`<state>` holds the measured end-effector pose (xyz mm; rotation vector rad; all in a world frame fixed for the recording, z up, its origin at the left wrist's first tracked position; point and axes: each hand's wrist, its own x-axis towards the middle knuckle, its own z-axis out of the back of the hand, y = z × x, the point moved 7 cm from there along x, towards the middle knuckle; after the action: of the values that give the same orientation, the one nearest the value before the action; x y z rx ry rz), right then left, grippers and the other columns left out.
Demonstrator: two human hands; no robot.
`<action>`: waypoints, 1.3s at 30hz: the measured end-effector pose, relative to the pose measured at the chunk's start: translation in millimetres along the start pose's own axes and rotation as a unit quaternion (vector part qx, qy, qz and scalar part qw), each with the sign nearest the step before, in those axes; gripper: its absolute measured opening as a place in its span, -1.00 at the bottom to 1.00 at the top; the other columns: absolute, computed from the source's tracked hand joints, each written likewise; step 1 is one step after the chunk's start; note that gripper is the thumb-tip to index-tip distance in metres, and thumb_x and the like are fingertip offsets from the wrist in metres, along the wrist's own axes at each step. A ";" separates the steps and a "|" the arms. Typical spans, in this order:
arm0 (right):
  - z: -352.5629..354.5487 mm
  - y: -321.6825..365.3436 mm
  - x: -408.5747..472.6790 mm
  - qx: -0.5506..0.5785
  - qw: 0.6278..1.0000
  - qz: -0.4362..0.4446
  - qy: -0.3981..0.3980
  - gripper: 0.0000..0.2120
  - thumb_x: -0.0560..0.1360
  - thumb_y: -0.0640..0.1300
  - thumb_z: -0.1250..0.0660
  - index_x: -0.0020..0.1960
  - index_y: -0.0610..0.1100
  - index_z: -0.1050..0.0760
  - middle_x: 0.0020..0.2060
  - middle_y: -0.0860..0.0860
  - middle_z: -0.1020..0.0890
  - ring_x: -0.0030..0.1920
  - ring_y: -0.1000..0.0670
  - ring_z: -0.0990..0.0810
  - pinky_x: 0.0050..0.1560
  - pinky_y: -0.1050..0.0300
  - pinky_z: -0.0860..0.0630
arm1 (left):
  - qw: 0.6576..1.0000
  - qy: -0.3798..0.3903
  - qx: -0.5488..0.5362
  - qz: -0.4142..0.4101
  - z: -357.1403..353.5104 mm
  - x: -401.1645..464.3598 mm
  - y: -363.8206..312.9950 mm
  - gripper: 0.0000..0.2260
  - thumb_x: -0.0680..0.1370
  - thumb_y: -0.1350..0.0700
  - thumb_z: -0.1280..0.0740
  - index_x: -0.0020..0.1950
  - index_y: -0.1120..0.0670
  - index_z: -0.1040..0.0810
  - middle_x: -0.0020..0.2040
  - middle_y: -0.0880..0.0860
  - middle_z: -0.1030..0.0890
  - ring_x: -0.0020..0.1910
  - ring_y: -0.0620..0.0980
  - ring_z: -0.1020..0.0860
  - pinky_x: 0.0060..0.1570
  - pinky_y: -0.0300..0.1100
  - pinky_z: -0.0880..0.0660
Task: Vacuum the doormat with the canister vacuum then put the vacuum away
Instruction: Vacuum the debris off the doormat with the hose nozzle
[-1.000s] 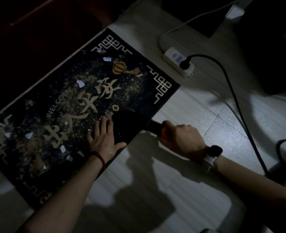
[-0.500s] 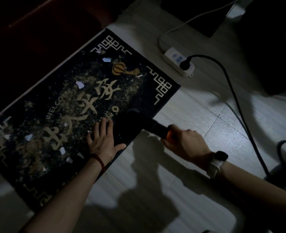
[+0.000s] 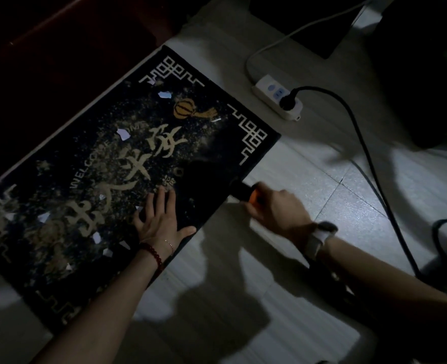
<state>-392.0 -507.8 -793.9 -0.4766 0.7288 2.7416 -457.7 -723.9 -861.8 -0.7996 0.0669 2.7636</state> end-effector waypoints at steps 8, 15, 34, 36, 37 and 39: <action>64.3 -23.4 36.3 -0.036 0.987 -0.053 -0.150 -0.60 0.53 0.16 -0.17 0.20 -0.12 -0.33 -0.25 -0.07 -0.48 -0.32 -0.10 -0.40 -0.40 0.15 -0.30 | 1.000 -0.003 0.003 -0.003 1.2 -1.3 0.6 -0.11 0.44 -0.32 -0.23 0.52 0.03 0.21 0.54 0.01 0.21 0.52 0.06 0.16 0.43 0.16 0.04; 20.0 -12.9 49.6 0.030 0.998 -0.031 -0.047 -0.64 0.51 0.18 -0.18 0.11 -0.09 -0.37 -0.18 -0.10 -0.56 -0.19 -0.16 -0.55 -0.25 0.05 -0.43 | 0.999 0.001 0.018 0.038 6.0 -1.2 4.7 0.08 0.35 -0.40 -0.24 0.48 0.19 0.33 0.52 0.17 0.29 0.51 0.12 0.25 0.45 0.11 0.17; 28.8 -13.7 35.4 -0.032 0.998 -0.012 -0.047 -0.64 0.53 0.18 -0.16 0.18 -0.04 -0.35 -0.22 0.01 -0.47 -0.29 -0.03 -0.43 -0.39 0.22 -0.21 | 0.999 0.035 -0.009 0.028 2.5 6.0 7.1 0.11 0.33 -0.40 -0.27 0.48 0.23 0.30 0.52 0.17 0.26 0.51 0.13 0.24 0.48 0.03 0.10; 46.7 -28.2 53.0 -0.021 0.994 -0.039 -0.100 -0.65 0.53 0.18 -0.17 0.13 -0.07 -0.36 -0.22 -0.03 -0.50 -0.29 -0.06 -0.46 -0.41 0.23 -0.21 | 0.999 0.033 -0.013 0.025 2.6 6.4 6.6 0.11 0.34 -0.40 -0.27 0.49 0.23 0.30 0.52 0.17 0.26 0.51 0.12 0.24 0.47 0.03 0.10; 55.7 -34.9 63.1 -0.018 0.991 -0.060 -0.121 -0.65 0.53 0.19 -0.16 0.11 -0.08 -0.36 -0.22 -0.05 -0.51 -0.29 -0.09 -0.47 -0.40 0.21 -0.24 | 0.999 0.031 -0.015 0.024 2.5 6.5 6.5 0.11 0.33 -0.39 -0.27 0.49 0.23 0.30 0.52 0.17 0.26 0.51 0.12 0.24 0.47 0.03 0.10; 64.8 -38.3 76.4 -0.032 0.986 -0.088 -0.137 -0.63 0.53 0.18 -0.16 0.12 -0.10 -0.35 -0.23 -0.07 -0.51 -0.28 -0.10 -0.44 -0.35 0.17 -0.27 | 0.999 0.028 -0.020 0.024 2.1 6.7 6.7 0.11 0.33 -0.39 -0.29 0.49 0.23 0.29 0.52 0.17 0.26 0.51 0.12 0.24 0.47 0.03 0.11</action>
<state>-464.7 -429.3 -786.0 -0.1622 0.5059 2.5970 -465.9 -728.5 -863.7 -0.8981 0.0428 2.7956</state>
